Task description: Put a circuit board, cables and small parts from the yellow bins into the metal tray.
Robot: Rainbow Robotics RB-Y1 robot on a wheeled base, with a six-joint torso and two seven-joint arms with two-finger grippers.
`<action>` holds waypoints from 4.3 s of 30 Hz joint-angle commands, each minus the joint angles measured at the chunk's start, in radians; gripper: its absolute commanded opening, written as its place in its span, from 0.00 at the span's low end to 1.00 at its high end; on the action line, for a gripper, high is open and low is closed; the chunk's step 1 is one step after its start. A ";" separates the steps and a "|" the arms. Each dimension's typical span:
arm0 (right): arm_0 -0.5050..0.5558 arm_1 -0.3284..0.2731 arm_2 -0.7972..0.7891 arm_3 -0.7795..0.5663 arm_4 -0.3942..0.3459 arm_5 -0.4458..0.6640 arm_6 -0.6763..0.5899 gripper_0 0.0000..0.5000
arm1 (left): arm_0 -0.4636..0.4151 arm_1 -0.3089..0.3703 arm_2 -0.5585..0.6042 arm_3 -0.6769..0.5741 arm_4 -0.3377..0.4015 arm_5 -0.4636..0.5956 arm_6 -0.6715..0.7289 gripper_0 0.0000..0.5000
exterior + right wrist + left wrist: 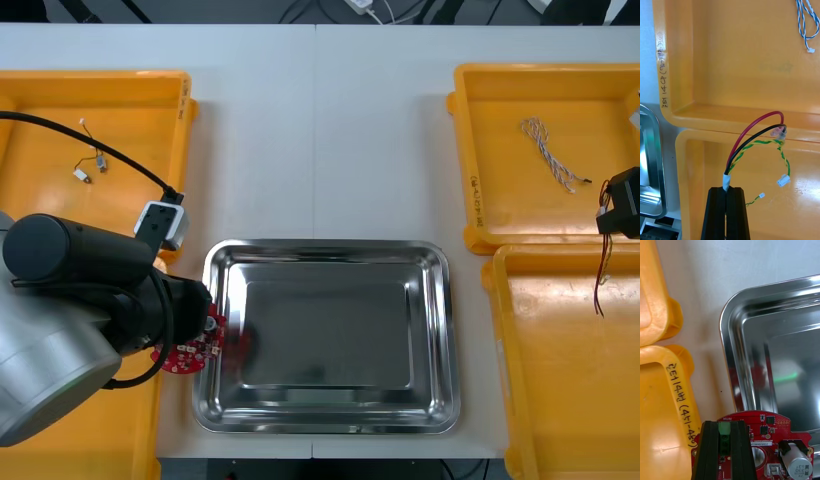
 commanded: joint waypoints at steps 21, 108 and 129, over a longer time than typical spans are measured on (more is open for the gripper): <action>-0.032 -0.042 0.014 -0.027 0.062 0.004 0.065 0.00 | -0.029 -0.108 -0.204 0.116 -0.185 -0.147 0.137 0.00; -0.032 -0.042 0.014 -0.027 0.044 0.004 0.064 0.00 | 0.048 -0.060 -0.289 0.193 -0.208 -0.374 0.232 1.00; -0.137 0.054 0.223 -0.172 -0.007 0.004 0.080 0.00 | -0.124 0.024 -0.098 0.193 0.077 -0.230 0.230 1.00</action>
